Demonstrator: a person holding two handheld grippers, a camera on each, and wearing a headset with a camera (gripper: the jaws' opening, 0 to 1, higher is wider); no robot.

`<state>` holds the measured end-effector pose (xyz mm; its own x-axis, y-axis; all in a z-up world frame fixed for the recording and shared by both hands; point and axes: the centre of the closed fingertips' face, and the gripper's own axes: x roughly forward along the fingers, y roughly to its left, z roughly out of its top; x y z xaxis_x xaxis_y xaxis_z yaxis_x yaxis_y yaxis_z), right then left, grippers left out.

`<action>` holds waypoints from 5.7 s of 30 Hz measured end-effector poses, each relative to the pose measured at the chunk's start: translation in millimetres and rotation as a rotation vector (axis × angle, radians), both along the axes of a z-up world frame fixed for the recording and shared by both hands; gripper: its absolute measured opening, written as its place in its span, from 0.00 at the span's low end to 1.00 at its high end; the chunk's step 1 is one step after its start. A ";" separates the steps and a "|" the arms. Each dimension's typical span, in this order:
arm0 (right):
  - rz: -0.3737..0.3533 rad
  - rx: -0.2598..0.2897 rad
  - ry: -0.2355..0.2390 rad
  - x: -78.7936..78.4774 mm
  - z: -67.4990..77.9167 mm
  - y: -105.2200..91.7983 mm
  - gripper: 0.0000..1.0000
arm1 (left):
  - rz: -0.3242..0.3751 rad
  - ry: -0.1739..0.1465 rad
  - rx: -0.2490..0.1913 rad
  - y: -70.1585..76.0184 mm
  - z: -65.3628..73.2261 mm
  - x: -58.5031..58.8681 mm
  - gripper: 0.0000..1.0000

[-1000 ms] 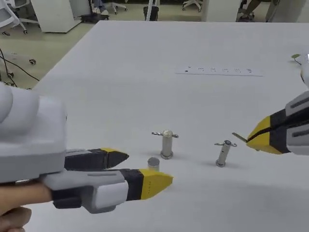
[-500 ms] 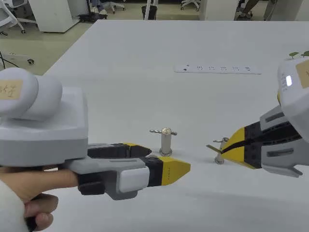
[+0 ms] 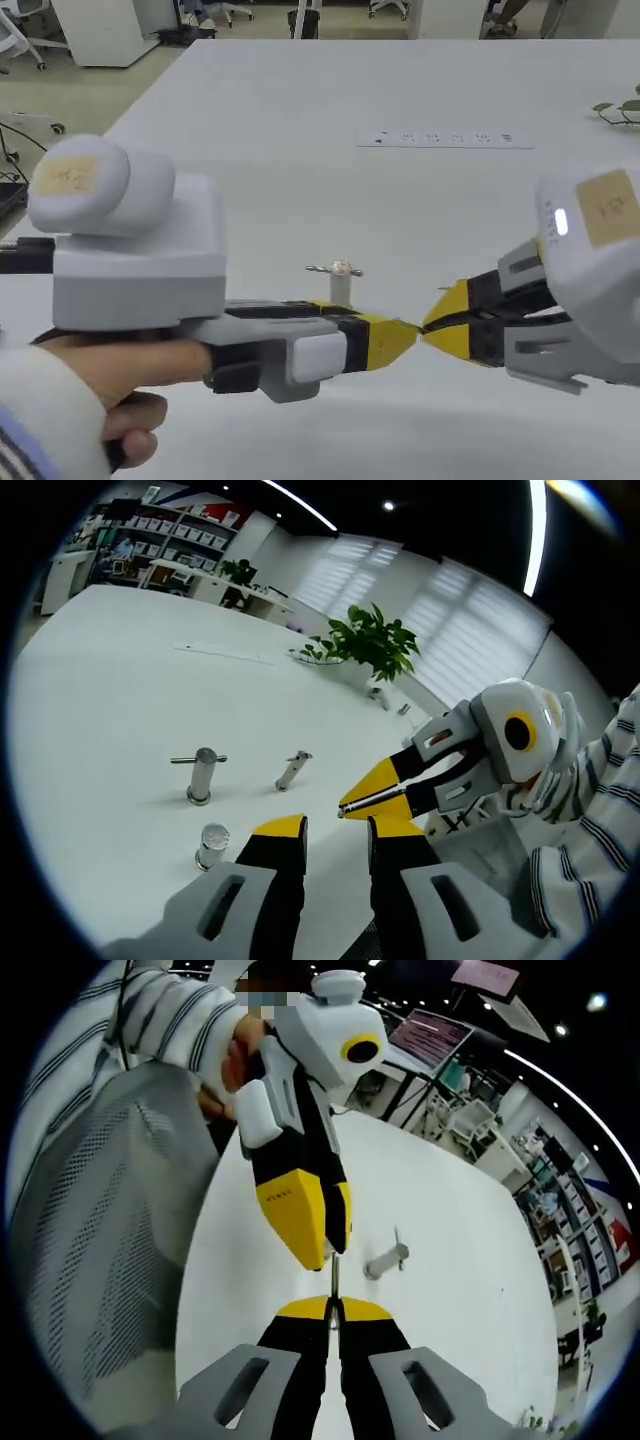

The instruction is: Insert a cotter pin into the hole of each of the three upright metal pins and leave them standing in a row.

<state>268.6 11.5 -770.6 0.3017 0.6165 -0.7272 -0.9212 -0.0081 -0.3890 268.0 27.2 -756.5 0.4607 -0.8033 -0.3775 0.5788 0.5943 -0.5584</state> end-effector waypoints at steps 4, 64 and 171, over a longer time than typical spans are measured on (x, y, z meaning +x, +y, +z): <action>0.024 -0.009 -0.015 -2.6 -0.5 2.1 0.02 | -0.017 0.024 -0.017 -5.1 -0.4 -2.8 0.14; -0.054 0.192 0.314 -10.2 2.3 -0.9 0.22 | -0.142 -0.113 0.064 1.1 7.8 -10.1 0.00; -0.154 0.176 0.467 16.5 -33.8 25.9 0.04 | -0.165 -0.313 0.409 60.2 -63.2 29.9 0.27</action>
<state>285.0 37.4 -804.4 0.0671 0.7157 -0.6952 -0.9821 0.1701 0.0803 298.0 87.4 -819.6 0.4815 -0.6905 -0.5399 0.7844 0.6142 -0.0860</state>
